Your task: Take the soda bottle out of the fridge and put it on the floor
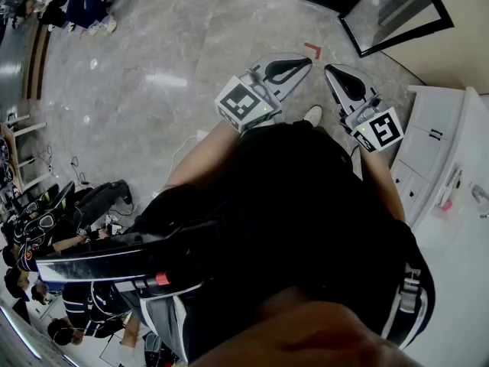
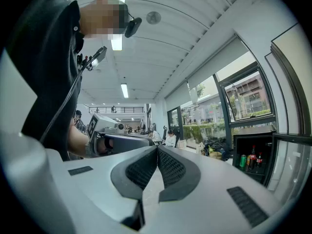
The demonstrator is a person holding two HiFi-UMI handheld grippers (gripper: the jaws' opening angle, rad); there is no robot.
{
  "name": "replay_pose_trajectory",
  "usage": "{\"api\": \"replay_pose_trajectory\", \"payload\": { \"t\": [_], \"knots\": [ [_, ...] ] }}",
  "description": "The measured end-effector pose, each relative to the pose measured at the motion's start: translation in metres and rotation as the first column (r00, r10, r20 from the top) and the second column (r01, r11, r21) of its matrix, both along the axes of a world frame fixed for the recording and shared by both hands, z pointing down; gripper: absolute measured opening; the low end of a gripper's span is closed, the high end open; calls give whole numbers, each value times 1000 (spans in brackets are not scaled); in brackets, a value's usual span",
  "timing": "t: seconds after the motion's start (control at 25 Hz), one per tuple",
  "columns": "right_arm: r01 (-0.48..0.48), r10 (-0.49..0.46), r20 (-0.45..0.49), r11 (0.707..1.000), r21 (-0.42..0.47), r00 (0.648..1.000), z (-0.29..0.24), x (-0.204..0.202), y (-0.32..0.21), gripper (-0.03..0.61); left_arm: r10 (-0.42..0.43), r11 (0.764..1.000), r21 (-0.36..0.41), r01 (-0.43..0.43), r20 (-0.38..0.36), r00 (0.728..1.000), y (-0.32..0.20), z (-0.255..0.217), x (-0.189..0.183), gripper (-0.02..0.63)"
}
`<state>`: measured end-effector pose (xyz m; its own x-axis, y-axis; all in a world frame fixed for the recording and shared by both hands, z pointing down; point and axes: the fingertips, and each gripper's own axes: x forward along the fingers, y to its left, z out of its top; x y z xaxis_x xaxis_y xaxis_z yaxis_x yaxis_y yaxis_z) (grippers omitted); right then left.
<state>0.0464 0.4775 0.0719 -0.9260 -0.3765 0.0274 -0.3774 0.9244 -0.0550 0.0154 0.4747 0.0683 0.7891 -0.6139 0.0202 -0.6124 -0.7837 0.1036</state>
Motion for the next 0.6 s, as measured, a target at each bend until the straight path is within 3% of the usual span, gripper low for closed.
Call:
{"api": "replay_pose_trajectory", "payload": {
  "t": [0.36, 0.6],
  "knots": [
    [-2, 2, -7, 1000, -24, 1000, 4, 3, 7, 12, -10, 1000, -28, 10, 8, 1000, 9, 8, -1, -5],
    [-40, 41, 36, 999, -30, 999, -2, 18, -3, 12, -19, 1000, -24, 19, 6, 1000, 4, 6, 11, -5]
  ]
}}
